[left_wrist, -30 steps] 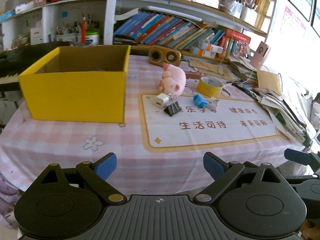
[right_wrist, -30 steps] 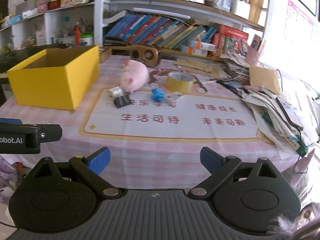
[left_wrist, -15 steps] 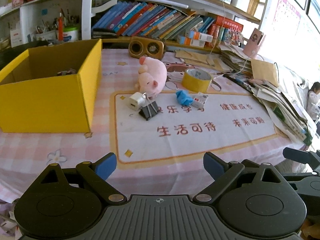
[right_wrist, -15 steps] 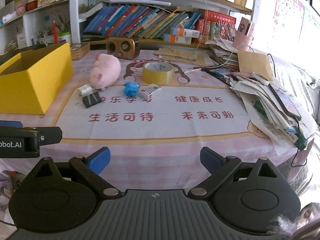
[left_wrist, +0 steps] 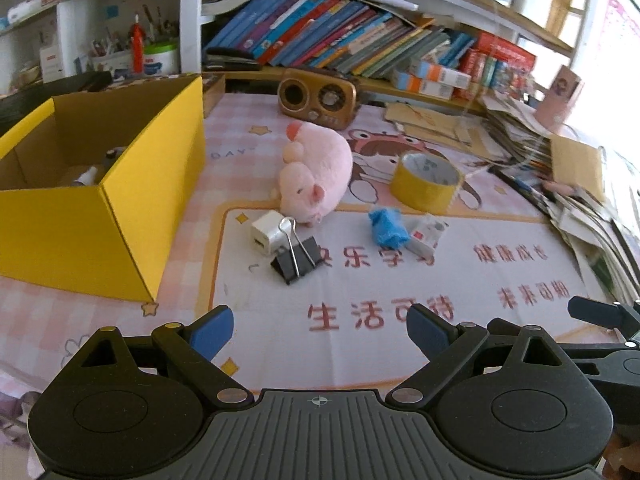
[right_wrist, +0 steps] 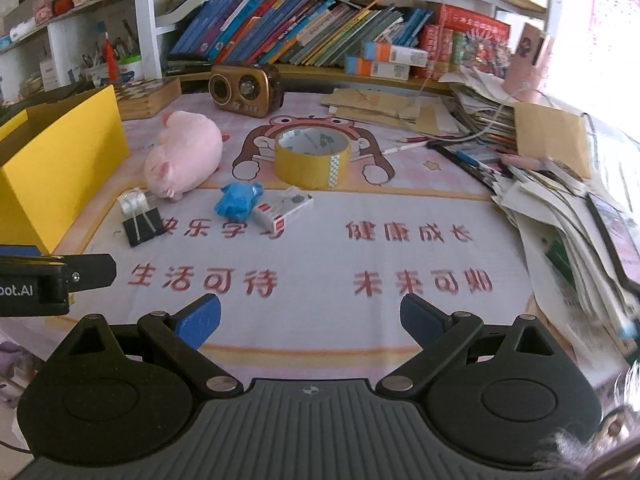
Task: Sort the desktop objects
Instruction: 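Move both open tools back toward the blue packet and white card box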
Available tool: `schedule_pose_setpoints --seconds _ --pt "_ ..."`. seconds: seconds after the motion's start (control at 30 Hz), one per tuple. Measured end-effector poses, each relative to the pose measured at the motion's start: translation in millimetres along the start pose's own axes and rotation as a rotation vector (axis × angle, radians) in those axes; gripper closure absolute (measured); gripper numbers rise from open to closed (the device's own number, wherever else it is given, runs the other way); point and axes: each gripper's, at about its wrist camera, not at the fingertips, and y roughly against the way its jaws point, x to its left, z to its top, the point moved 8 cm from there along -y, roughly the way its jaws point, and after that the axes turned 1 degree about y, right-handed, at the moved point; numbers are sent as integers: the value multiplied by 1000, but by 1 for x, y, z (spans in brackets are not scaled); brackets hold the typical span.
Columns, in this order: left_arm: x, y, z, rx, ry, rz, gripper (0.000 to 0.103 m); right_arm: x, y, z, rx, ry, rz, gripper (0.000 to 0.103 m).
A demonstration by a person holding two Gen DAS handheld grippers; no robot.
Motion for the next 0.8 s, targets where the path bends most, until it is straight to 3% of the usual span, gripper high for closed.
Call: schedule_pose_setpoints --seconds 0.33,0.8 --pt "-8 -27 19 18 50 99 7 -14 -48 30 7 51 123 8" --pt "3 -63 40 14 104 227 9 -7 -131 61 8 250 259 16"
